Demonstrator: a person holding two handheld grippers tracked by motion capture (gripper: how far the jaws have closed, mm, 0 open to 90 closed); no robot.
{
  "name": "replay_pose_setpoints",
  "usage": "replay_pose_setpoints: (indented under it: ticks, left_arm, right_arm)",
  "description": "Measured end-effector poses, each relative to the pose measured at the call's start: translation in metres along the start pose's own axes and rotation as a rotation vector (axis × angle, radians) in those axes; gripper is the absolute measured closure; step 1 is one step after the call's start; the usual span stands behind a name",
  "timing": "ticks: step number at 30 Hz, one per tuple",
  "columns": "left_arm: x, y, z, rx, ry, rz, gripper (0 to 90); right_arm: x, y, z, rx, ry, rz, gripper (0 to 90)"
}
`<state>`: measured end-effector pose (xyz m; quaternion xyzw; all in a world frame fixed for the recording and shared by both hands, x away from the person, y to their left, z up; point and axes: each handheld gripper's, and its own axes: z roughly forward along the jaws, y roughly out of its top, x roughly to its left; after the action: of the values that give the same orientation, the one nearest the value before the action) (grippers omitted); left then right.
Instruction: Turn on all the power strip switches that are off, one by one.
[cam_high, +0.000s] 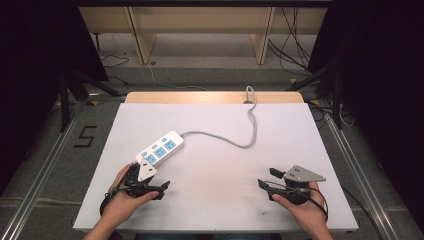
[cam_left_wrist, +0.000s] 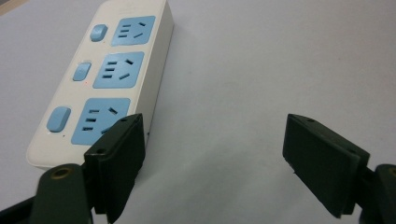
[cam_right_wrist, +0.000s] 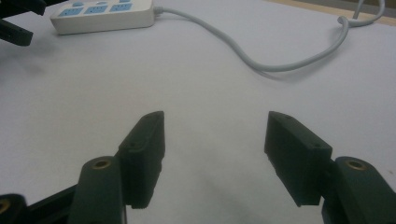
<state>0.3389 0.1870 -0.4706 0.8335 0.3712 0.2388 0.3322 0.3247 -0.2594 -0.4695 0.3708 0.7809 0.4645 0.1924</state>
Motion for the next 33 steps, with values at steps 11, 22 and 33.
replay_pose_setpoints:
  ticks: [11, 22, 33]
  left_arm:
    - [0.003, 0.002, -0.004, -0.017, 0.006, -0.03, 52.7]
    - [0.008, 0.012, -0.007, 0.024, 0.008, -0.031, 89.4]
    - [0.024, 0.033, -0.002, 0.046, 0.004, -0.084, 89.5]
  right_arm:
    - [0.0, 0.0, 0.001, 0.0, -0.003, 0.003, 39.2]
    - [0.0, 0.0, 0.002, 0.001, -0.01, 0.007, 39.3]
    - [0.0, -0.001, 0.001, -0.003, -0.017, 0.011, 39.2]
